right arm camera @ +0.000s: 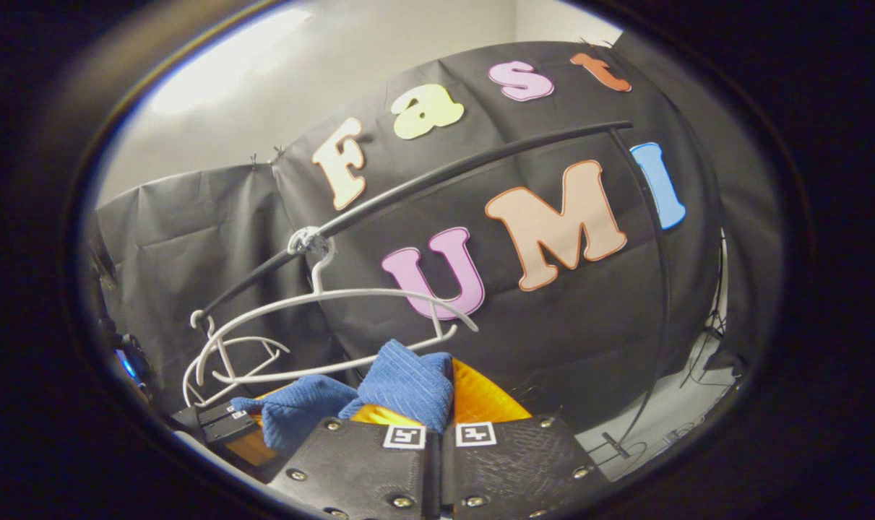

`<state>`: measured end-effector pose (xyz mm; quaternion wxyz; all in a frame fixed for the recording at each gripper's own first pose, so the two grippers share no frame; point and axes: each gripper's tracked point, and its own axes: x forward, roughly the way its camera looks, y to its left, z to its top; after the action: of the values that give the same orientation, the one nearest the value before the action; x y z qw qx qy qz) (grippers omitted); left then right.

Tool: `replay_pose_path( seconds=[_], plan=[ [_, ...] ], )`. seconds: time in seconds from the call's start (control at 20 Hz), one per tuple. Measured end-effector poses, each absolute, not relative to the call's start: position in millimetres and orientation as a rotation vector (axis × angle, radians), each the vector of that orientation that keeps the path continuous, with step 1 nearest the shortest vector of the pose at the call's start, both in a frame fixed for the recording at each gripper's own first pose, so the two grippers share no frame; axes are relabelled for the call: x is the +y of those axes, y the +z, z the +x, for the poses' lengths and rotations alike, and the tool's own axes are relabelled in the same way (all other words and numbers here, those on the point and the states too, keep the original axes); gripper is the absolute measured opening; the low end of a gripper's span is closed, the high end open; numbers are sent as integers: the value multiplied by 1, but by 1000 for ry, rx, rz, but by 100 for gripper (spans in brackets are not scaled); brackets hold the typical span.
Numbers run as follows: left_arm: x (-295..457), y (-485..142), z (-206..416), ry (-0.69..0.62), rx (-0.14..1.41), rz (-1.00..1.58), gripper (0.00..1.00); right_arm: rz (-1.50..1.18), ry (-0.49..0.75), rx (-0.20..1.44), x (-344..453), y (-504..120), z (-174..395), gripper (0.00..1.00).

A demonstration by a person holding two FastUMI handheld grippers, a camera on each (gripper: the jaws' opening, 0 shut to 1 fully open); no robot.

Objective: Grasp the clothes on the hanger with both hands and then place them into the laundry hamper below.

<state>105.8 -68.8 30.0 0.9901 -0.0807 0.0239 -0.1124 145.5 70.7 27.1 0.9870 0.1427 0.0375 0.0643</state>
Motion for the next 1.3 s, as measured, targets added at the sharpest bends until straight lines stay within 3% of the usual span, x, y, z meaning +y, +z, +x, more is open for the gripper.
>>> replay_pose_path(
  seconds=[0.2,0.45,0.9,1.3],
  plan=[
    [-81,31,132,-233,29,-155,4,308,136,46,65,31,171,1],
    [-95,-14,159,-237,84,-123,4,259,167,101,61,-11,203,1],
    [-111,-170,186,-243,340,-56,4,-88,92,295,17,-152,243,1],
    [-119,-287,196,-240,543,45,4,-71,97,475,9,-261,274,2]
  ],
)
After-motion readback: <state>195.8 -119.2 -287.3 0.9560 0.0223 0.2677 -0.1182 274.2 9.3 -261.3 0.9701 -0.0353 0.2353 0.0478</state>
